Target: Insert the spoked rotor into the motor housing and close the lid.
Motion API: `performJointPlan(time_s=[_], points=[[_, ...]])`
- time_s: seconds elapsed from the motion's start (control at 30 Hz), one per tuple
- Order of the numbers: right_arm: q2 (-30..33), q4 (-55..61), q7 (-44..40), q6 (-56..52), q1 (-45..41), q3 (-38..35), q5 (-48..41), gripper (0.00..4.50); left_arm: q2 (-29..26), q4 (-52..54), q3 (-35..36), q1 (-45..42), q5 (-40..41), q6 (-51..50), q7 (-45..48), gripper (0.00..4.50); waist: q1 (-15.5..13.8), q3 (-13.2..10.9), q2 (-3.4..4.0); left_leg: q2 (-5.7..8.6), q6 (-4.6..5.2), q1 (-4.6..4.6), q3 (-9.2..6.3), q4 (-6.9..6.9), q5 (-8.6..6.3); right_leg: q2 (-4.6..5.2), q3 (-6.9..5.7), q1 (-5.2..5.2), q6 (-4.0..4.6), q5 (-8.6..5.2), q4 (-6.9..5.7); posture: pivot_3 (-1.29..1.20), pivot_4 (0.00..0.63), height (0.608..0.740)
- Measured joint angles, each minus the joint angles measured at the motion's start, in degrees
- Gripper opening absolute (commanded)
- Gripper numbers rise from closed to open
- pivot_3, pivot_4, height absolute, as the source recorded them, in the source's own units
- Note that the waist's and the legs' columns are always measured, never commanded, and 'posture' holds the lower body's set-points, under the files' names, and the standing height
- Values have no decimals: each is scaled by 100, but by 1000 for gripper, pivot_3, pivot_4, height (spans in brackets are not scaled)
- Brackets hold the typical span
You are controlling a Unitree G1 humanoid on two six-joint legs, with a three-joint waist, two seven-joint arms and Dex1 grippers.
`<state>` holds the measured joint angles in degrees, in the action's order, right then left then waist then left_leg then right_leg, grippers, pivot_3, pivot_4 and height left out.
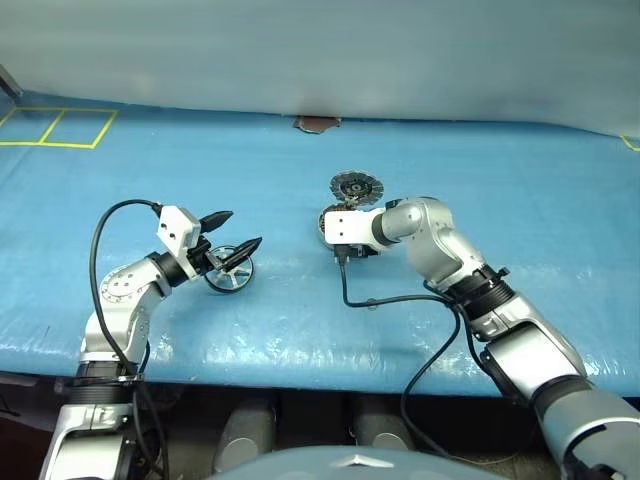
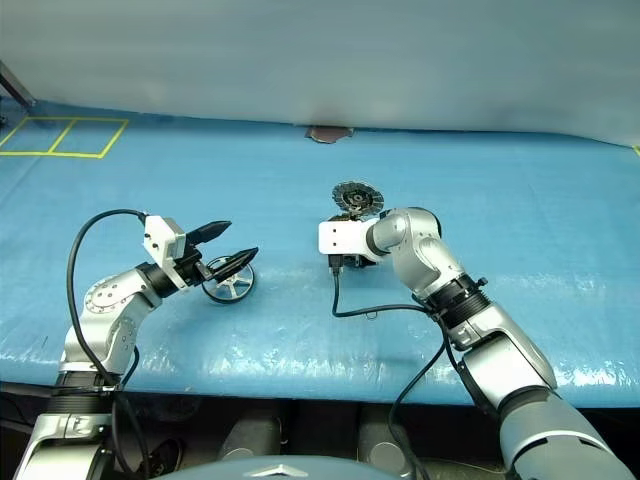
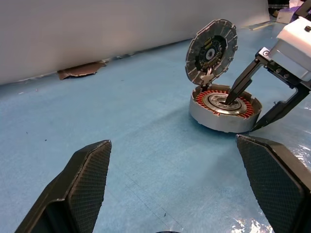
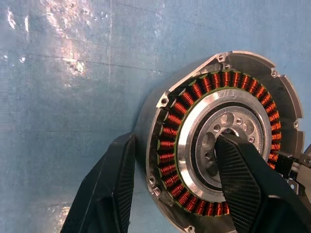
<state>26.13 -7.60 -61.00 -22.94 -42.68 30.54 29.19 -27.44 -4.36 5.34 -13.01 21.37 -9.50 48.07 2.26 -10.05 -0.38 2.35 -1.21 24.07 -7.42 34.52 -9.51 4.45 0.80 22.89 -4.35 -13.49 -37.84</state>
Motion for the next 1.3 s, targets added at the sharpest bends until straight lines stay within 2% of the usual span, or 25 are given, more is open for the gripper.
performJointPlan(time_s=[0.33, 0.67, 0.97, 1.3], points=[[140, 1874, -309, -668, 507, 210, 178, 2146, 147, -192, -37, -51, -22, 41, 3, 4500, -8, 0, -1, -2, -2, 0, -1, 3, 1, 1, -4, -2, -7, -3, 1, 0, 150, 740], [84, 2848, -486, -1297, 1145, 672, 221, 2146, 175, -254, -40, -67, -55, 141, -4, 4500, -14, -1, -2, -2, -3, 1, -4, 4, 1, 2, -5, -3, -7, -3, 2, 0, 150, 740], [35, 2943, -365, -1639, 1342, 891, 253, 2146, 220, -345, -41, -68, -78, 152, -27, 4500, -19, -1, -3, -3, -5, 0, -5, 11, 3, 2, -8, -6, -9, -2, 0, 0, 150, 740], [-99, 2434, -155, -1587, 901, 944, 298, 2146, 242, -355, -37, -70, -100, 160, -51, 4500, -16, -2, -4, -2, -5, 1, -8, 4, 2, 2, -10, -4, -8, -2, 4, 0, 150, 740]])
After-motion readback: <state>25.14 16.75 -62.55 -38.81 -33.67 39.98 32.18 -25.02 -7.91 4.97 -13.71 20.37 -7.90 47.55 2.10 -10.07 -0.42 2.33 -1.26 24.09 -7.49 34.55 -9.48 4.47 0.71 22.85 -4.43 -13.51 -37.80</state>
